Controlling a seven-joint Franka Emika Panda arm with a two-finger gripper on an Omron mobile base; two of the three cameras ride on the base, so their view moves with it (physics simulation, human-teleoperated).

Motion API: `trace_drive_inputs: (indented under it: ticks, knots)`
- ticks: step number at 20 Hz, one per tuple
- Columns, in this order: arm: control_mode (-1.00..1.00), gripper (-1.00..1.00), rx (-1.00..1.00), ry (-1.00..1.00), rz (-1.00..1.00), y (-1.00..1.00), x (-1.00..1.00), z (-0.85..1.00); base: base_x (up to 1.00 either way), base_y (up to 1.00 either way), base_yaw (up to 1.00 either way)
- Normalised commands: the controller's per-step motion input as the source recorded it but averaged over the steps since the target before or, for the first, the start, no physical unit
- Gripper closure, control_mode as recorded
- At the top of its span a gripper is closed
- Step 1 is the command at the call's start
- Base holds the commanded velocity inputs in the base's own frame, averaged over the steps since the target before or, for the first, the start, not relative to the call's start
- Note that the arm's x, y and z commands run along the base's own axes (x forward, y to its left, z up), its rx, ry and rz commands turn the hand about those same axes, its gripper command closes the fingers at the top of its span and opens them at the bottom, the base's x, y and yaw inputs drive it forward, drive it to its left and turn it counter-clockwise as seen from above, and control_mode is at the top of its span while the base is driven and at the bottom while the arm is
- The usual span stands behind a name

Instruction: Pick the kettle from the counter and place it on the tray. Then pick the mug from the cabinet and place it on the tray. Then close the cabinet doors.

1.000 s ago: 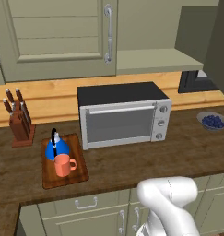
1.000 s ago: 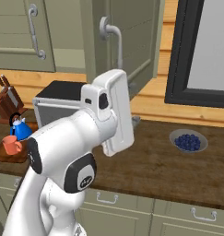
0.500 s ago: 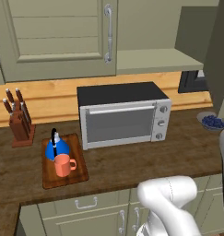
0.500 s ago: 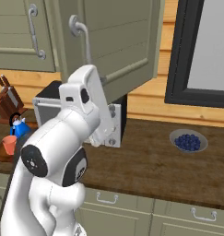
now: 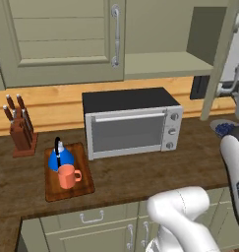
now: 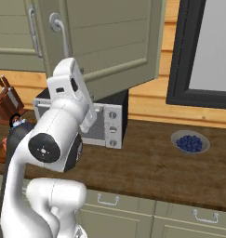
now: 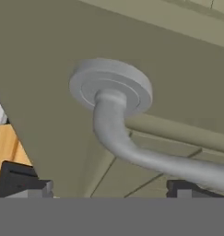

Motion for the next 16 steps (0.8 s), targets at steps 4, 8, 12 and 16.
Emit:
trace_drive_inputs:
  ticks: [4,8,12,16]
  knots:
    - [-1.00,-1.00,0.00,0.05,0.23,0.44,0.76,-0.07,0.00,0.00,0.00]
    - [-1.00,-1.00,0.01,0.10,0.19,0.40,0.84,-0.08,0.00,0.00,0.00]
    - [-1.00,-1.00,0.02,0.13,0.13,0.37,0.89,-0.09,0.00,0.00,0.00]
    - [-1.00,-1.00,0.01,0.07,0.04,0.35,0.88,-0.09,0.00,0.00,0.00]
